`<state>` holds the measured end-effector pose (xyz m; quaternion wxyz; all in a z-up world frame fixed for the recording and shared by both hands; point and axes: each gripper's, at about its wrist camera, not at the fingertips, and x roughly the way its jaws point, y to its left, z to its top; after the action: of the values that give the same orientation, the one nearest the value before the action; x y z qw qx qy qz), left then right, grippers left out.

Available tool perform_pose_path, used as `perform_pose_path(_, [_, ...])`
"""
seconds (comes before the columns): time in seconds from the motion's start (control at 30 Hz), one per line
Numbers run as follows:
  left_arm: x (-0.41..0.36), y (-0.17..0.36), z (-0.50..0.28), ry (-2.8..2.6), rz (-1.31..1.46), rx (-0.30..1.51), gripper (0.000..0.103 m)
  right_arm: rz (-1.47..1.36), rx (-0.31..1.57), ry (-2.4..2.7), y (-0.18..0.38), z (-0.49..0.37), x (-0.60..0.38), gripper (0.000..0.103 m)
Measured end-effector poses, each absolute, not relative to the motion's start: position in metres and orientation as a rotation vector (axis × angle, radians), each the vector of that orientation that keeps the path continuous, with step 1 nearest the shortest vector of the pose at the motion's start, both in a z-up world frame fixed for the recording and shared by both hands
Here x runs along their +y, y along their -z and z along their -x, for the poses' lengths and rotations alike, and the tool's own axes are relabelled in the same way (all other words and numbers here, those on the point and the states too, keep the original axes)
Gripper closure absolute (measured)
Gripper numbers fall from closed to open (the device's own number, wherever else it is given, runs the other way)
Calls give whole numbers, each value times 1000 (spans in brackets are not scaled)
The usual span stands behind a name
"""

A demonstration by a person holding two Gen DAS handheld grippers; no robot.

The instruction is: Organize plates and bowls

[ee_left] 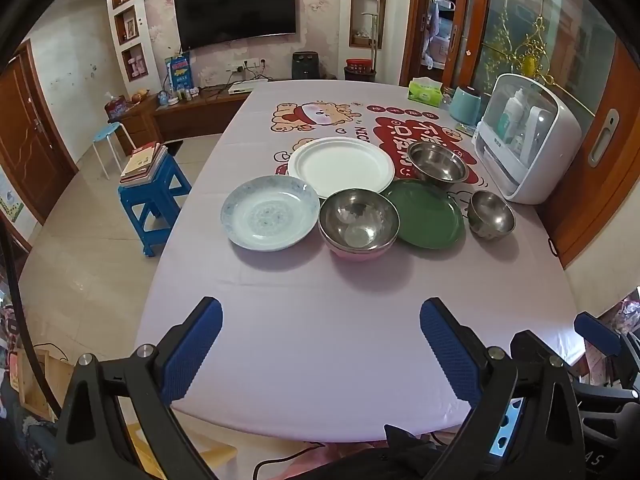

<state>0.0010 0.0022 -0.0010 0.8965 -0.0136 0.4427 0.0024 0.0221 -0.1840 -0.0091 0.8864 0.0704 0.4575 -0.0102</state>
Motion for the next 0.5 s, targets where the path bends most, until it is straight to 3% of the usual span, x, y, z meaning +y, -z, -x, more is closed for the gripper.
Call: perform_pose_path(0.5, [15, 7, -12, 78, 39, 929, 4, -181, 972, 85, 10, -21, -176, 4])
